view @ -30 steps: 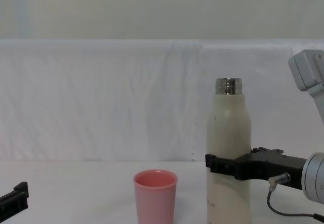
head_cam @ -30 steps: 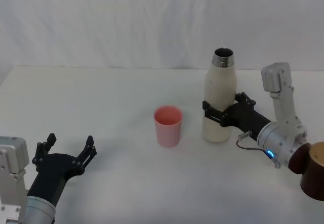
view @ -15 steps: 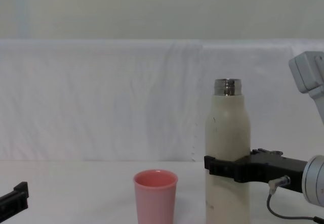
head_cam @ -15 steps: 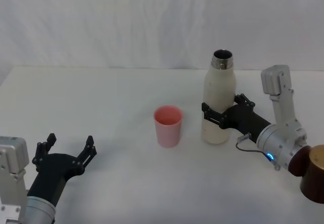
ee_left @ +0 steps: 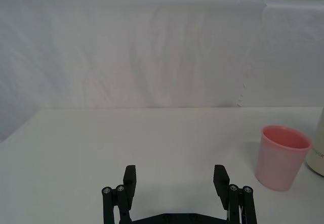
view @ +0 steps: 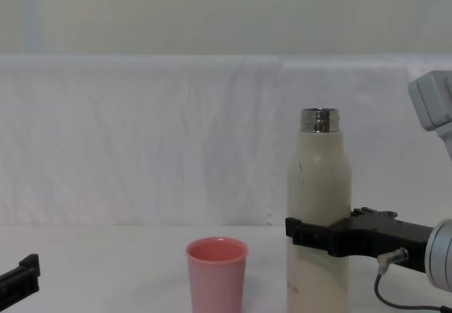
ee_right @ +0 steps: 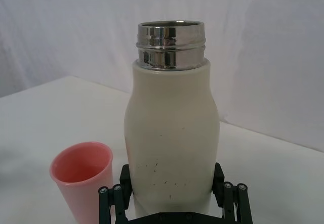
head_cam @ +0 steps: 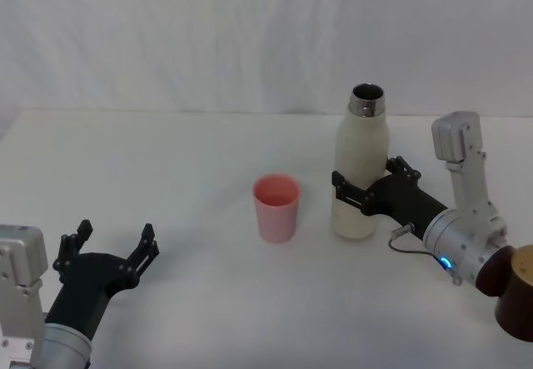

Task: Grasp the thermos with one hand and pour water into the cup lid.

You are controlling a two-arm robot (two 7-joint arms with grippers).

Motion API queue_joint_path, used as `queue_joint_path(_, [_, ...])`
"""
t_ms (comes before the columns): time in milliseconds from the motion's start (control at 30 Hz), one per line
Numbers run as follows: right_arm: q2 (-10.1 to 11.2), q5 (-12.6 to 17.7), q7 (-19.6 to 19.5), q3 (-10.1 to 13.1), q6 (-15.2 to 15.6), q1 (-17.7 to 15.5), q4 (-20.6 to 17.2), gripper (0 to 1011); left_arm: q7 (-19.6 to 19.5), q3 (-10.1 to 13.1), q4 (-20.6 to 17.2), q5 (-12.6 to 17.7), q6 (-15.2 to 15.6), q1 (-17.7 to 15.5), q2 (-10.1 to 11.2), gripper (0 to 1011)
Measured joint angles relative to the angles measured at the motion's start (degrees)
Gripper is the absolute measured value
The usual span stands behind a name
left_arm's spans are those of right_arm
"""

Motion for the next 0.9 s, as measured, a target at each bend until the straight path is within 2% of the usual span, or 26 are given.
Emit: queue_joint_path(900, [-0.11,-0.05,0.01,0.1,0.06,0.13,0.2,947,0.0,0.0,0.0,0.0,0.0,0.0,0.0,1001])
